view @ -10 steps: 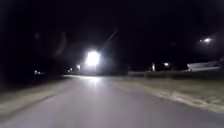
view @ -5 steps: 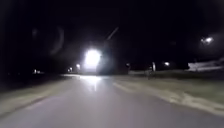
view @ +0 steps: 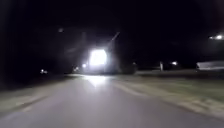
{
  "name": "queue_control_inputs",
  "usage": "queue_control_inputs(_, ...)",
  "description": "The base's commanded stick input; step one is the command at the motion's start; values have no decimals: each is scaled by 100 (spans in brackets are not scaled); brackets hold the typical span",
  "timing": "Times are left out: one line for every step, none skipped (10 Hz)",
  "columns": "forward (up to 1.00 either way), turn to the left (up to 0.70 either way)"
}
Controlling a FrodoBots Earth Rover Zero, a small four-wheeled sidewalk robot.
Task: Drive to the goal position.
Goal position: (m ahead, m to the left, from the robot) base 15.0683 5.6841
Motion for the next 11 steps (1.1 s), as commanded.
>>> queue_control_inputs(100,0)
queue_control_inputs(100,0)
queue_control_inputs(100,0)
queue_control_inputs(100,0)
queue_control_inputs(100,0)
queue_control_inputs(100,0)
queue_control_inputs(100,0)
queue_control_inputs(100,0)
queue_control_inputs(100,0)
queue_control_inputs(100,0)
queue_control_inputs(100,0)
